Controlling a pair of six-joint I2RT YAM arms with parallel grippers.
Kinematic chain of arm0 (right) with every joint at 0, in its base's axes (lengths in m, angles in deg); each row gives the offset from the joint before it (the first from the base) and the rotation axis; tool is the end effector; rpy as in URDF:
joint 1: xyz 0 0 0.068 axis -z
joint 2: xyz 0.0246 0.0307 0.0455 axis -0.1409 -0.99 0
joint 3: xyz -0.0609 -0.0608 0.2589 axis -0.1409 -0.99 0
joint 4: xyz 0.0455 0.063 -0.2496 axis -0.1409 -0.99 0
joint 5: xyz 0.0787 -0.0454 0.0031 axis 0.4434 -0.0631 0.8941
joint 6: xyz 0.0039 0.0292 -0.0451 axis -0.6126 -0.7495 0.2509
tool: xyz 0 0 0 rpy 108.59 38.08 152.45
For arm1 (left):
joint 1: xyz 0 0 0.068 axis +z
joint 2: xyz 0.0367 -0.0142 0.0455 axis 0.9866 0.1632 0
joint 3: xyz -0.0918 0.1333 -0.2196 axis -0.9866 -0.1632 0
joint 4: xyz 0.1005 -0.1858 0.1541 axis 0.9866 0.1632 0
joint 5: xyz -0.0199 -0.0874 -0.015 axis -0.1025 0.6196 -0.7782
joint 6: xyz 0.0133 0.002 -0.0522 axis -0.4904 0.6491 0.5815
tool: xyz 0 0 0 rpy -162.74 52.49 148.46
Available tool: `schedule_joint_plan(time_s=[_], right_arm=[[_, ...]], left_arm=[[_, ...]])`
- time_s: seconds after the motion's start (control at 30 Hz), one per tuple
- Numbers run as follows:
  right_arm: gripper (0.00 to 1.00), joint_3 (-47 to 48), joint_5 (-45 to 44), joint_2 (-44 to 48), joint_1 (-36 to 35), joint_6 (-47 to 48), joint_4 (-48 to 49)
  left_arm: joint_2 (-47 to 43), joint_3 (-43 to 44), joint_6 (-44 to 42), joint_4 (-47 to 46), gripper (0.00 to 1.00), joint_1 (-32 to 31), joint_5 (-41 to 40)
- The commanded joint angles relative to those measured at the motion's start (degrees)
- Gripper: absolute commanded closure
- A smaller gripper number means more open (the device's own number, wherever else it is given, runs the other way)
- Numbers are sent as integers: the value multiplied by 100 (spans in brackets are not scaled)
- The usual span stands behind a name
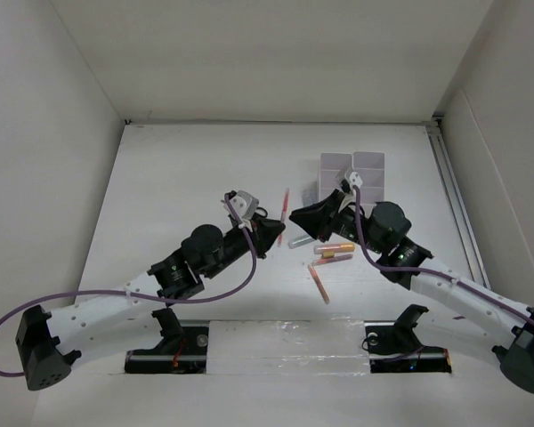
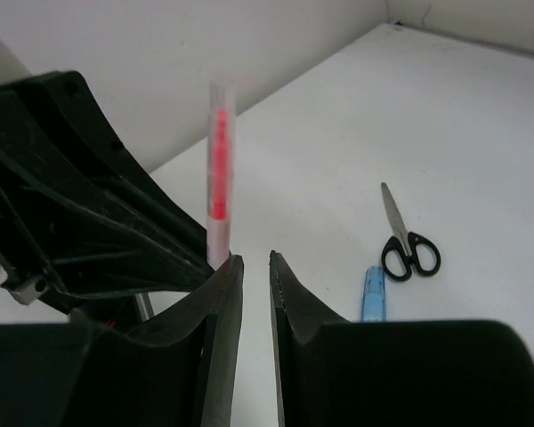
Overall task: Sort the stationery into containers
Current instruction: Close the pen cap on the pen, then place the pen in the storage box.
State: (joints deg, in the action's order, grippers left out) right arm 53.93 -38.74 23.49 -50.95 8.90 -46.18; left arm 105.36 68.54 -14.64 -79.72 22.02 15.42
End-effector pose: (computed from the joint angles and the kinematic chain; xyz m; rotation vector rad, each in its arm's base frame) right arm 0.1604 0.1631 0.3201 -0.5771 1.4852 1.0799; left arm 0.1122 -0.1756 0.3242 0.4892 1.4984 -0.9374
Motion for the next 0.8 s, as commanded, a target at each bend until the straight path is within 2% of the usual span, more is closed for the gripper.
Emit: schedule_joint_plan(time_s=[0.0,0.13,0.17,0.23,0.27,0.37,0.53,0.77], right_arm=[[76,76,171,29,-48,97,-163],[74,14,118,134,-48,44,-84],[66,14,118,134,-48,44,-84],[56,-47,118,213,13,44,-84],[46,-47,118,301,14,44,-84],[30,-100,13,581,189,44,-197],[27,-153,-216,1109,680,211,-953],[25,23,-1454,1698,805,325,-2183]], left_arm=[[-151,253,-30,-603,100,23,-51],[-151,201,22,-656,100,23,-51],[-203,200,22,-656,100,23,-120],[-204,200,22,-656,100,23,-173],[-204,200,22,-708,100,23,-226],[-90,200,22,-770,100,23,-358],[235,200,-39,-1042,100,23,-648],[1025,586,-329,-1719,100,23,-1105]])
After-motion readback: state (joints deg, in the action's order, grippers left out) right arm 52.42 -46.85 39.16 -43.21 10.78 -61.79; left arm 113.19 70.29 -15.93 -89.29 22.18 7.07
